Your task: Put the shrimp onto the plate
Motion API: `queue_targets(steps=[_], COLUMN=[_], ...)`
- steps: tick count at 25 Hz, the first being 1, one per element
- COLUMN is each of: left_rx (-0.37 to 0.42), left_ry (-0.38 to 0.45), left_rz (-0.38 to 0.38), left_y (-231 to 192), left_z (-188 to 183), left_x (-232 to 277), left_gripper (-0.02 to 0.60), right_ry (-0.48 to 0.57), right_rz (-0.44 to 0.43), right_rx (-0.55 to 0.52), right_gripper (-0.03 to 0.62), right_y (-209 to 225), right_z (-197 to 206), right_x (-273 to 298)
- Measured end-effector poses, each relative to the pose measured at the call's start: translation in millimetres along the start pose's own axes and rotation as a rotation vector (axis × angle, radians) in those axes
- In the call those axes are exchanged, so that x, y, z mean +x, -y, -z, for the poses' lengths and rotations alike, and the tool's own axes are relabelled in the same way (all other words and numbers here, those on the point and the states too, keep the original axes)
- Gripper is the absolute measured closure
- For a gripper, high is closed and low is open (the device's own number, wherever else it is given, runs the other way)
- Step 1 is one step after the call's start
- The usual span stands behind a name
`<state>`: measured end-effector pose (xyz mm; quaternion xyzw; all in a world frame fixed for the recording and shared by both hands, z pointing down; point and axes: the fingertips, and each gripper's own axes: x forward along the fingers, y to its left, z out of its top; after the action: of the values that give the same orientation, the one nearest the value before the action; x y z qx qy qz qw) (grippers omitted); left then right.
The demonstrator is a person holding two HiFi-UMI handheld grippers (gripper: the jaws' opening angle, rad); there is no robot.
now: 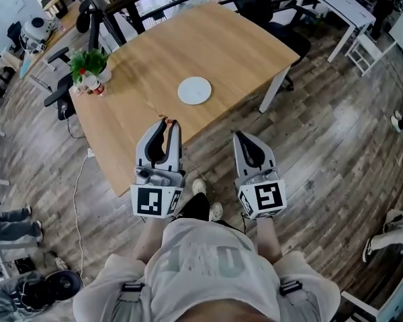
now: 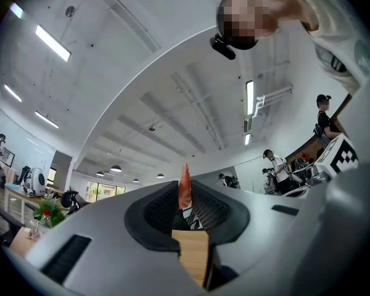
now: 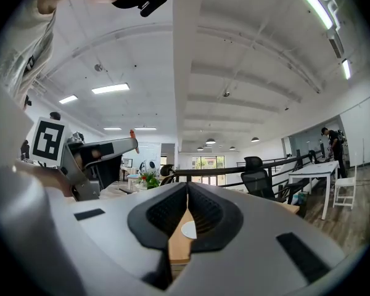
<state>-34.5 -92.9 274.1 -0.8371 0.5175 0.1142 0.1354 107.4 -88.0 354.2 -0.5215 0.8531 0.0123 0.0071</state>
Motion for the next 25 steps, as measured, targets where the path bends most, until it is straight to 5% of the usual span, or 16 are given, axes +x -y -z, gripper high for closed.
queue_targets(steps=[10,18,25], left_rx=[-0.044,-0.110,-0.077], left_ry=[0.029,0.031,-0.007], left_rz=[0.031,-0.025,-0.073], left_y=[-36.6,-93.7,-124.1], left_z=[55.3,92.6,112.4], left_x=[88.6,154.5,189.6], left_gripper=[0.512,0.512,0.512], right_ry=[-0.044,-0.047,-0.089], right_rz=[0.034,-0.018,-0.074], right_rx=[-0.062,-0.132,-0.080], right_gripper=[0.573,0.572,0.572], right_y=[49.2,74.8,89.9], right_z=[7.5,-8.7,10.0], right_x=[77.9,176.1,227.3])
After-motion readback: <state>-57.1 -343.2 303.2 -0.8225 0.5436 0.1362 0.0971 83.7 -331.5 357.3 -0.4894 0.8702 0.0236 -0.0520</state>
